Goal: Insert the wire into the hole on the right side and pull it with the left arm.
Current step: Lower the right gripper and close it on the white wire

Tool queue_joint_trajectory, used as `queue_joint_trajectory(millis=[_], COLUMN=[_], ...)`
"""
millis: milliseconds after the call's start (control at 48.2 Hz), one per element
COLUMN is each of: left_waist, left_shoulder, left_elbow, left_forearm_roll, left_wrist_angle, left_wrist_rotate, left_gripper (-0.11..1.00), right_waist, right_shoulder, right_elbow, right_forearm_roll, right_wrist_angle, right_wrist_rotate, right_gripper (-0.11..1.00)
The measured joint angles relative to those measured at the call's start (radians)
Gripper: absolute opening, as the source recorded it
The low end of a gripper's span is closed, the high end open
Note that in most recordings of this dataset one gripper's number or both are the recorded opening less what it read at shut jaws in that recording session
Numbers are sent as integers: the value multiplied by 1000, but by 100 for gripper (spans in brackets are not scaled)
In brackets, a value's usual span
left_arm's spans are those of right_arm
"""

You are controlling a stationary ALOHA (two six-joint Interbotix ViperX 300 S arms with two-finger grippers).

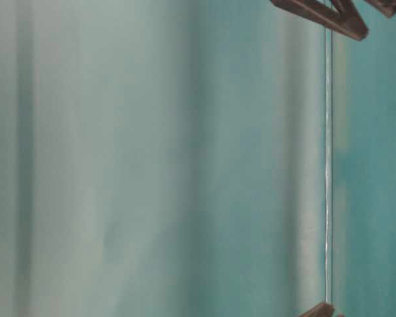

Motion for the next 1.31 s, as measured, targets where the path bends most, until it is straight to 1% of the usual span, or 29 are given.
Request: queue_joint_trajectory(millis=[290, 663, 954, 1306], left_waist=[0, 0, -2, 0], left_shoulder=[34, 34, 34, 35], left_elbow=[-11, -9, -11, -11], left_forearm_roll=[0, 0, 0, 0], left_wrist_angle=[0, 0, 0, 0], left_wrist_rotate=[2, 2, 2, 0], left_gripper=[93, 93, 93, 93], right_waist=[6, 23, 23, 25], right_shoulder=[84, 181, 232, 250], right_elbow=[-37, -94, -115, -123], right_forearm_roll=[-2, -2, -2, -2], right_wrist_angle=[-3, -23, -37, -49], right_wrist_rotate=[2, 2, 0, 3], right_gripper=[79, 79, 79, 79])
